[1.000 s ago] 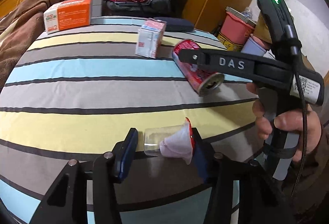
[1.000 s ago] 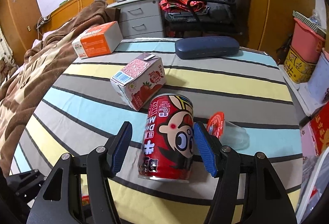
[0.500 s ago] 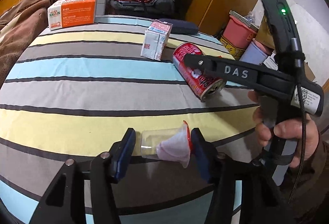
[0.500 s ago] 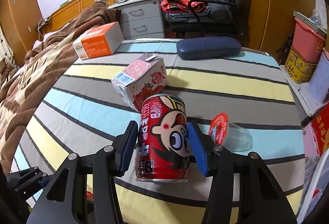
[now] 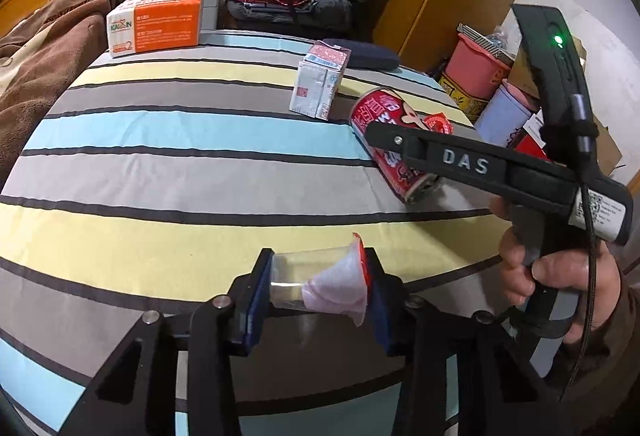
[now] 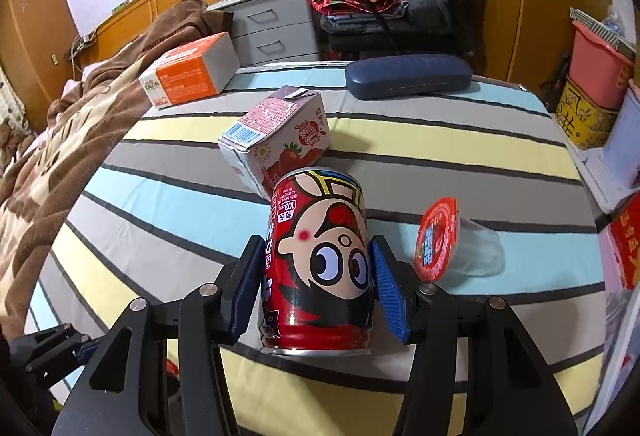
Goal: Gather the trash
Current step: 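Lift the can and plastic cup and carry them over the wastebasket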
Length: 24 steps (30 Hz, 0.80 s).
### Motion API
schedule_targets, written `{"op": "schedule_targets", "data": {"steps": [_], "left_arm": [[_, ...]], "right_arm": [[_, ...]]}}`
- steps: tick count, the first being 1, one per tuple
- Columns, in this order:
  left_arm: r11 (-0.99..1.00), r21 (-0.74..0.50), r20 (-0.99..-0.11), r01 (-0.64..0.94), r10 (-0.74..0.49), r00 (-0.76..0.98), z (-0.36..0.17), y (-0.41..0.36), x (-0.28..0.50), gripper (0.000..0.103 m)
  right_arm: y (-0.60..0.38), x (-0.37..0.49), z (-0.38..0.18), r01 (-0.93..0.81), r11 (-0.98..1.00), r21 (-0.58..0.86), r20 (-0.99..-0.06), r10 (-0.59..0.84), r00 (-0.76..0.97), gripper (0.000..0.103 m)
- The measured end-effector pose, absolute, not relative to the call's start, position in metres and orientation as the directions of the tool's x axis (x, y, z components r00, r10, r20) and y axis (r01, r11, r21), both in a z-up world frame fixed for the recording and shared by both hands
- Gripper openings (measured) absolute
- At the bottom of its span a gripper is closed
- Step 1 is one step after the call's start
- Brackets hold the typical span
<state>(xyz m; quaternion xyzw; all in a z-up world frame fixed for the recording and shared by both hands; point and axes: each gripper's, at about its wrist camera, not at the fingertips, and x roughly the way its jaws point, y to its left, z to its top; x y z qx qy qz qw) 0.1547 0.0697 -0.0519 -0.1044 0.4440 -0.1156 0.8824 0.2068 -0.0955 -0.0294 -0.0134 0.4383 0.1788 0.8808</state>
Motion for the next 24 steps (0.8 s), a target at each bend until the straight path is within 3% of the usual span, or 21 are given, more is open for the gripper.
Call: {"op": "schedule_targets", "data": {"steps": [24], "left_arm": [[0.955,-0.214,-0.663,0.203,-0.295,0.688,0.009,0.036,0.130,0.045]], "right_arm": [[-0.151,0.154,0.014,-0.259,0.948,0.186,-0.652,0.316,0.689,0.054]]}}
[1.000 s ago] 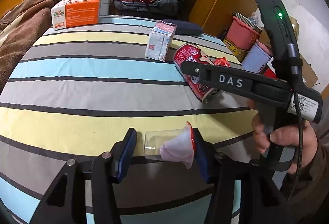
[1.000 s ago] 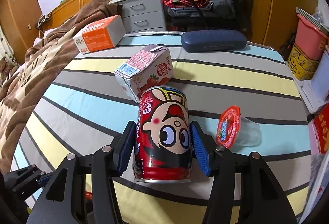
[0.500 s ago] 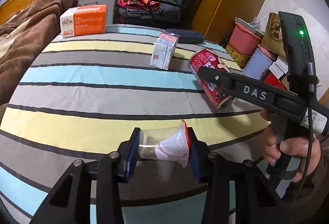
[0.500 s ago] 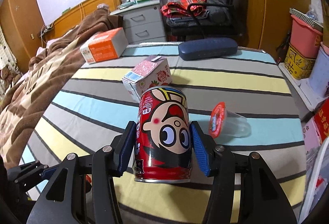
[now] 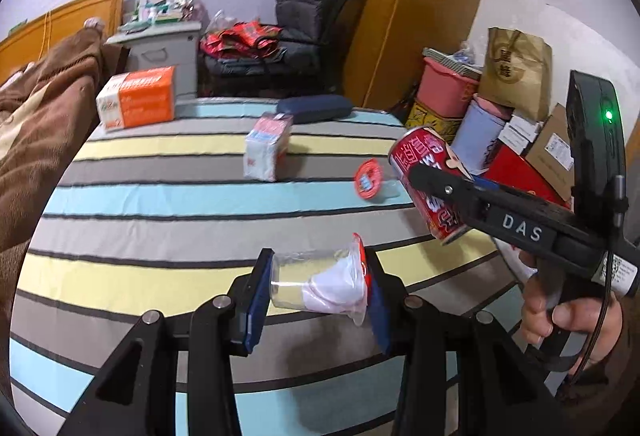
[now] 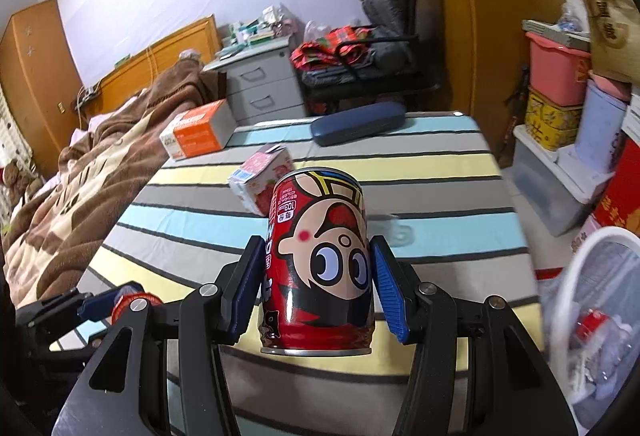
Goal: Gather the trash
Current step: 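Lift the can and plastic cup and carry them over the wastebasket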
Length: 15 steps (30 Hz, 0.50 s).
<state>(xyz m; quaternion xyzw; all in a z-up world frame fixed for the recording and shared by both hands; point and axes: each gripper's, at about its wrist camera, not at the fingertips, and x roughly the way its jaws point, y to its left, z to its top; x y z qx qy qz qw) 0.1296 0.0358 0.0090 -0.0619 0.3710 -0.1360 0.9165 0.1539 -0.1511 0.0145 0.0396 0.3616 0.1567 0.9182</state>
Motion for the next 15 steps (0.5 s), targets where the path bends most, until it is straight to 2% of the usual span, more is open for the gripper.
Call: {"op": "schedule_targets", "data": {"steps": [15], "left_arm": [[0.923,-0.180,-0.627,0.340,-0.373,0.684,0.033,-0.033,0.130,0.045]], "right_arm": [[-0.219,0.119,0.026,-0.120,0.972,0.200,-0.603,0.219,0.767,0.054]]}}
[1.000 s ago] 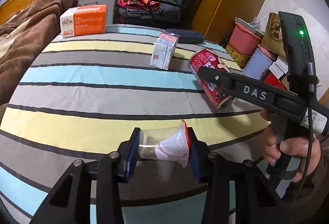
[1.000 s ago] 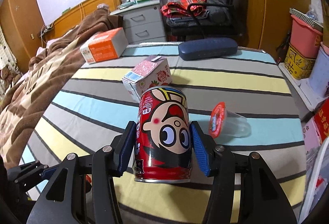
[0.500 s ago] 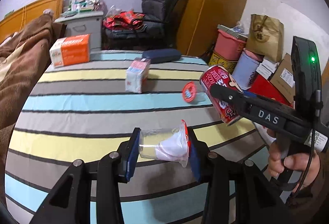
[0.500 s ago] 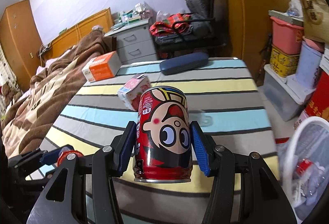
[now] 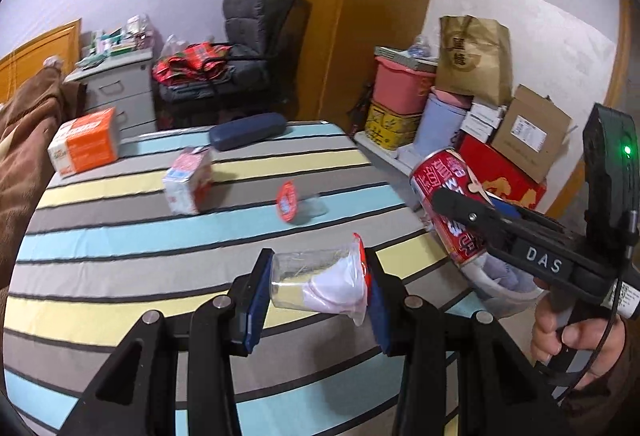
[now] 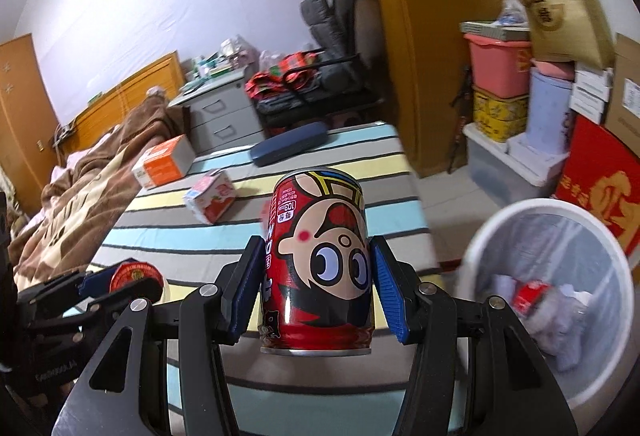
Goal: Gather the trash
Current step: 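Lift the can and plastic cup and carry them over the wastebasket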
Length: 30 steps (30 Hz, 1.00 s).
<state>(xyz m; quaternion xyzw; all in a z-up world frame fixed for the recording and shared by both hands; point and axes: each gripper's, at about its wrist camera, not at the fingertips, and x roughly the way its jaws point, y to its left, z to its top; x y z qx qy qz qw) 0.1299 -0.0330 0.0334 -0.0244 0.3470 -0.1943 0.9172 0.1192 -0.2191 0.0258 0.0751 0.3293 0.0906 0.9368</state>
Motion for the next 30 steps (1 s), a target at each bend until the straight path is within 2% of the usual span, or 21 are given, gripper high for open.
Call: {"op": "schedule_targets", "data": {"steps": [17,30], "left_arm": [[0.830,-0.147,-0.612,0.538,-0.504,0.609,0.048,-0.149,0.133,0.045],[0.748,-0.174,-0.655,0.641,-0.574,0.492,0.031,-0.227,0.145,0.045]], "right_arm": [[-0.310,0.084,0.029,0.105,0.974,0.199,-0.593,0.034,0.804,0.054],[-0.365,0.081,0.007,0.283,0.942,0.178,-0.665,-0.097,0.741,0.054]]}}
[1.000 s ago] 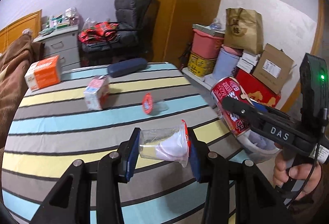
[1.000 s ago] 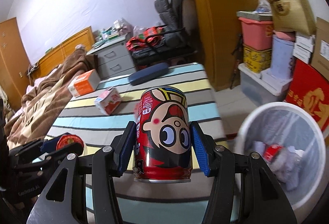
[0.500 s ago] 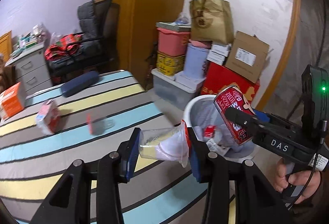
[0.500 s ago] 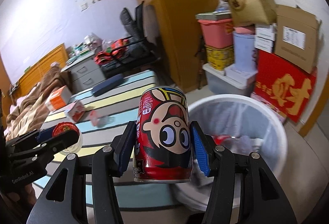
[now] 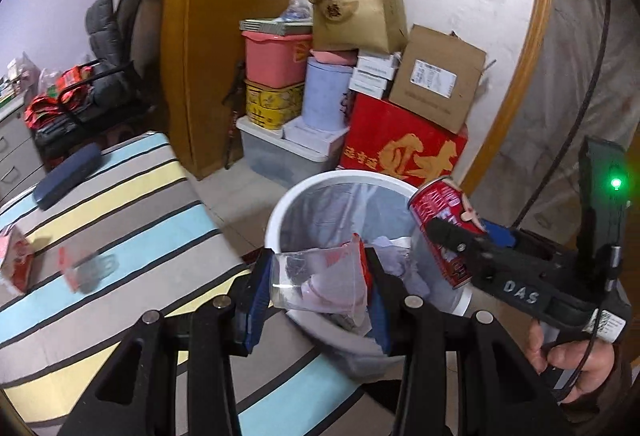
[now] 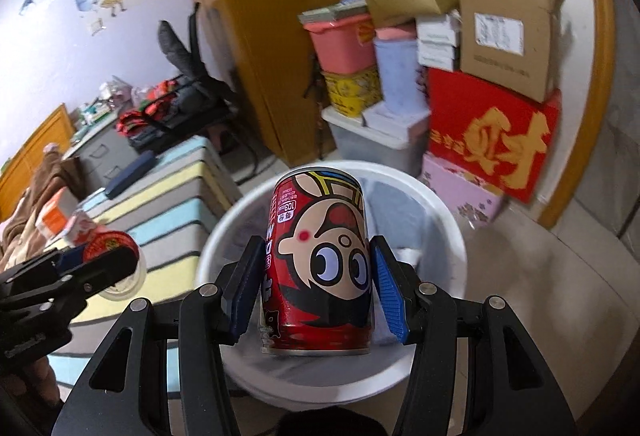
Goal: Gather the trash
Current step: 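Lift the can and plastic cup and carry them over the wastebasket, then open the right tool to drop the red can while the left tool drops the clear cup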
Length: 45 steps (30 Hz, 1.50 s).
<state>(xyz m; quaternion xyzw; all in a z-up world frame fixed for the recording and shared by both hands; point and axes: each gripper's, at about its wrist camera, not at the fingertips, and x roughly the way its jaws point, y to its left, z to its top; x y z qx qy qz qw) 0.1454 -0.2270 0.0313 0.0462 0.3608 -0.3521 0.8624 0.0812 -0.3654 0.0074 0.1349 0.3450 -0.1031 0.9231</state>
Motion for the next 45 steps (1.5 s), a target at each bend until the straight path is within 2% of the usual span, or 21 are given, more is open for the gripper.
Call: {"op": "schedule_targets", "data": {"steps": [13,15,16,17,20,22,45], "left_arm": [[0.734,-0.150,-0.707,0.662,-0.548,0.447,0.008,-0.270,0.158,0.045],[0.733,-0.150,-0.712,0.664,-0.546,0.442,0.006,-0.273,0.159,0.050],[0.733,-0.145,-0.712,0.665,-0.544,0.444,0.006,-0.274,0.160,0.059],[0.732,-0.143,-0.709,0.666,-0.545,0.447,0.006,-0.275,0.159,0.063],[0.723,-0.157,-0.706,0.672,-0.558,0.436,0.006,-0.276,0.160,0.063],[0.732,-0.154,-0.708,0.664,-0.550,0.442,0.005,-0.275,0.161,0.066],[0.785,-0.171,-0.664,0.595,-0.538,0.520,0.026,-0.217,0.152,0.068]], "right_arm": [[-0.397,0.094,-0.020,0.344,0.927,0.148,-0.747,-0.122,0.653,0.055],[-0.398,0.095,-0.022,0.345,0.927,0.145,-0.758,-0.120,0.641,0.055],[-0.399,0.095,-0.022,0.339,0.928,0.153,-0.759,-0.109,0.642,0.055],[-0.401,0.096,-0.023,0.334,0.929,0.160,-0.759,-0.101,0.643,0.055],[-0.402,0.097,-0.024,0.342,0.928,0.151,-0.763,-0.110,0.637,0.055],[-0.403,0.097,-0.022,0.345,0.926,0.153,-0.755,-0.116,0.645,0.065],[-0.373,0.093,0.004,0.311,0.936,0.162,-0.691,-0.118,0.714,0.066]]}}
